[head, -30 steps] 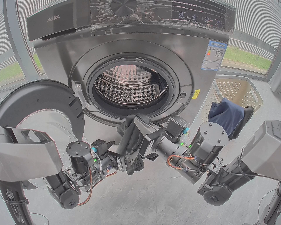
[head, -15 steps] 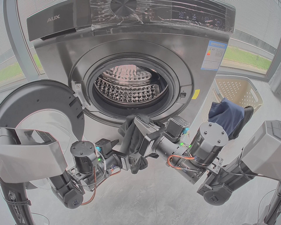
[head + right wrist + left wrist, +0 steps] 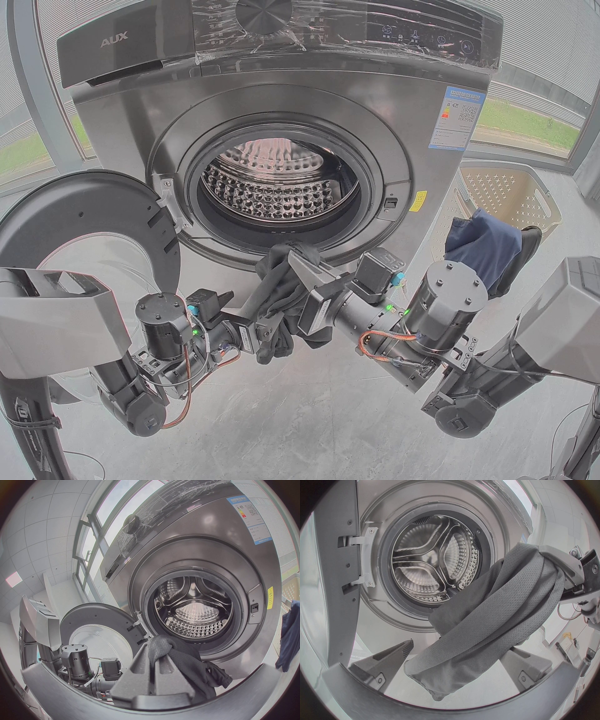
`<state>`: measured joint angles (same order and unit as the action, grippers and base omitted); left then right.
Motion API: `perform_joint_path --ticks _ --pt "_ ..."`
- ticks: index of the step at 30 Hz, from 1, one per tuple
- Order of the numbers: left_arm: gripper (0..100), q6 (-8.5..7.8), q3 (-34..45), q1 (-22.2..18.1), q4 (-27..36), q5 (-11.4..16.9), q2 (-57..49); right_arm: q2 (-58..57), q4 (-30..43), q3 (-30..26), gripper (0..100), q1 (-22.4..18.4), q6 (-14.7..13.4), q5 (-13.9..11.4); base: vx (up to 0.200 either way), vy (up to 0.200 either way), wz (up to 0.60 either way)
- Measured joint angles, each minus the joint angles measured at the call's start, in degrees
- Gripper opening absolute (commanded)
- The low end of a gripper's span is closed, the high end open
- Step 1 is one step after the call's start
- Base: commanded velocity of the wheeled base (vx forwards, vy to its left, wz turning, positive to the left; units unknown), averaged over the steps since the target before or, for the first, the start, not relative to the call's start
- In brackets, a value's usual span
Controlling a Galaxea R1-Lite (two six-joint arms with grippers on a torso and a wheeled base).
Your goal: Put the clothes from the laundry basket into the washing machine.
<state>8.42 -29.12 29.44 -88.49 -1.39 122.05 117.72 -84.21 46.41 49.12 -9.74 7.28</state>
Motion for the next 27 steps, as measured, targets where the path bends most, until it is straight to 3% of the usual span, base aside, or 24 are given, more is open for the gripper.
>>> perform_joint_path --ticks 17,27 --pt "100 -0.02 1.9 0.4 0.0 0.1 -2.8 0.5 0.9 1.0 0 -2.6 0.1 0.0 0.0 0.0 0.0" --pt "100 0.0 0.3 0.8 0.0 0.3 -1.2 0.5 1.0 1.4 0 -1.9 0.1 0.0 0.0 0.0 0.0"
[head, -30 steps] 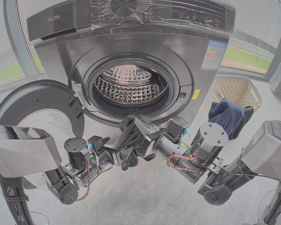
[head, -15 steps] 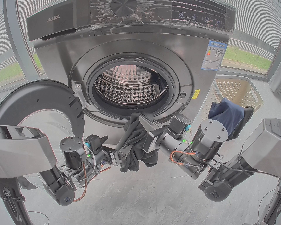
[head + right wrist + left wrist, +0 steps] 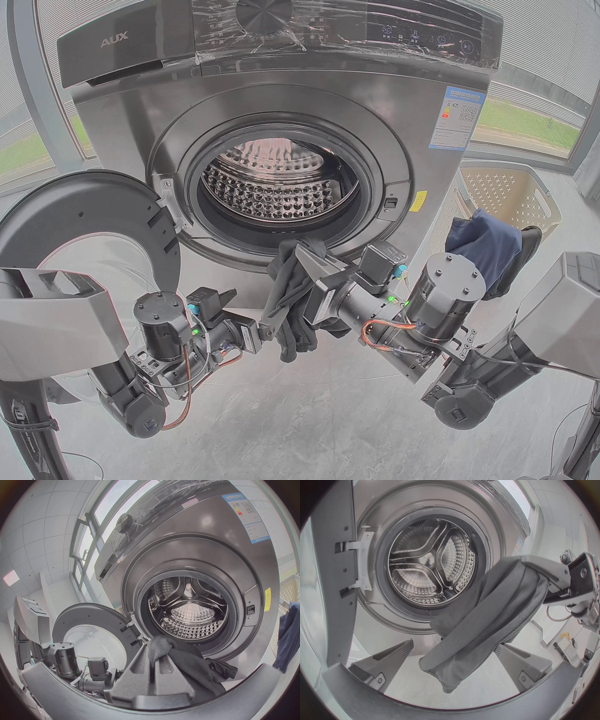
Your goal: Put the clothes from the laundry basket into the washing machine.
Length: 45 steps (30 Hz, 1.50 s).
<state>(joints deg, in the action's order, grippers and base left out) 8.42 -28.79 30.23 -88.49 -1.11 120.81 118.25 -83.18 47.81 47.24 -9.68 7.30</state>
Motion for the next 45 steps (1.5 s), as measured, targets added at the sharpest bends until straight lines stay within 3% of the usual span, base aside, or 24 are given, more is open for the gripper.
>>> perform_joint_path --ticks 11,12,27,35,36,45 --pt "100 0.0 -3.0 1.2 0.0 1.0 3.3 0.1 0.0 0.5 0 0.4 0.0 0.0 0.0 0.0 0.0" --pt "0 0.0 -3.1 1.2 0.0 1.0 3.4 0.1 0.0 0.5 0 0.5 0.0 0.0 0.0 0.0 0.0" --pt "0 0.27 -4.3 0.8 -0.1 1.0 5.0 0.1 -0.2 0.3 0 0.7 0.0 0.0 0.0 0.0 0.0" --pt "0 0.16 -2.6 0.9 -0.1 2.5 3.3 0.1 -0.2 0.3 0 0.7 -0.1 0.0 0.0 0.0 0.0" --pt "100 0.13 -2.4 1.0 -0.1 2.5 3.2 0.1 -0.2 0.3 0 0.7 -0.1 0.0 0.0 0.0 0.0" --pt "100 0.05 -3.9 0.9 0.0 2.5 4.6 0.1 -0.4 0.4 0 1.2 -0.1 0.0 0.0 0.0 0.0"
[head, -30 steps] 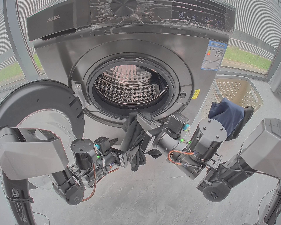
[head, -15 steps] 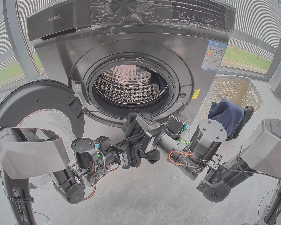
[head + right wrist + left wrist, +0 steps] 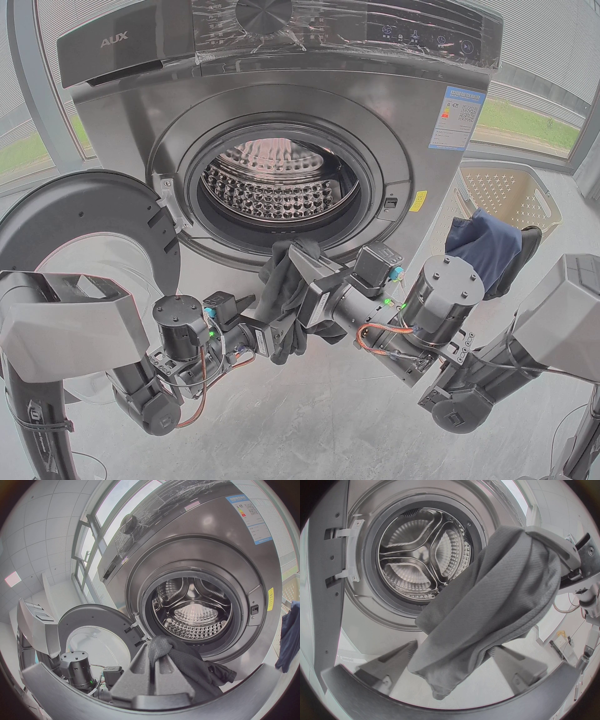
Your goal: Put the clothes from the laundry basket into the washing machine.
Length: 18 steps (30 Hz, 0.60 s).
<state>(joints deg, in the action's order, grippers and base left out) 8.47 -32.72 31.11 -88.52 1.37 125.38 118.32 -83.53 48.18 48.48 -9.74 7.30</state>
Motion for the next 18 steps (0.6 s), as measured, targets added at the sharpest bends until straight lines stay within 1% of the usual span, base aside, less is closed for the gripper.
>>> perform_joint_path --ticks 11,18 --pt "100 -0.24 -1.5 -0.3 0.0 0.0 2.1 0.0 0.0 0.0 0 0.4 0.0 0.0 0.0 0.0 0.0" --pt "100 -0.95 -2.4 -0.2 0.0 -0.2 3.5 0.0 0.0 0.0 0 0.5 0.0 0.0 0.0 0.0 0.0"
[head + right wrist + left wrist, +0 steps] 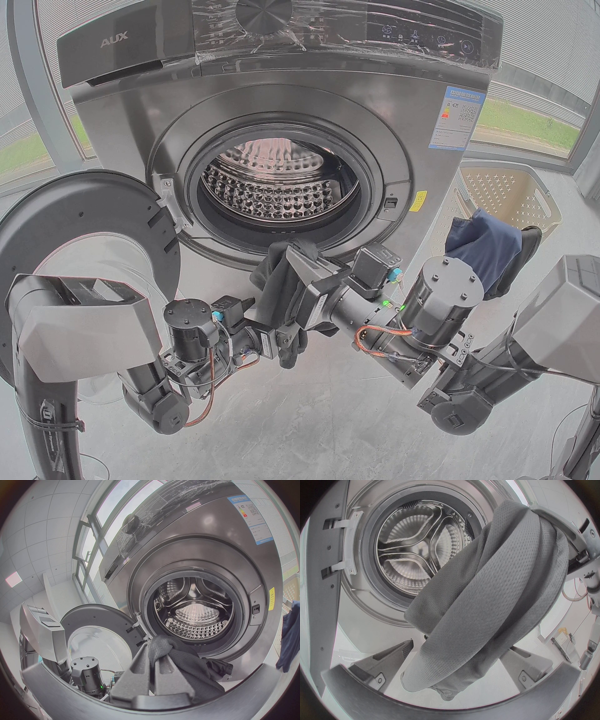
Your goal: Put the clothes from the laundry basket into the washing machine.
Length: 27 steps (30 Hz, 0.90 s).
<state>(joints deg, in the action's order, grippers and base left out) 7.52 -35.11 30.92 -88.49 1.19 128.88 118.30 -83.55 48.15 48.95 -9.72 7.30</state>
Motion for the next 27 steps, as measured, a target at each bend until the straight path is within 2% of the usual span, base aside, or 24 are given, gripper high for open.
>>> perform_joint_path --ticks 8,9,27 --pt "100 -0.16 -0.9 -0.8 0.0 -0.2 1.6 0.0 0.0 0.0 0 0.0 0.0 0.0 0.0 0.0 0.0" --pt "0 -0.17 -1.0 -0.9 0.0 -0.2 1.7 0.0 0.0 0.0 0 0.0 0.0 0.0 0.0 0.0 0.0" --pt "0 0.3 -2.2 -1.4 0.0 0.0 1.6 0.0 -0.2 -0.6 0 -0.1 -0.2 0.1 0.0 0.0 0.0"
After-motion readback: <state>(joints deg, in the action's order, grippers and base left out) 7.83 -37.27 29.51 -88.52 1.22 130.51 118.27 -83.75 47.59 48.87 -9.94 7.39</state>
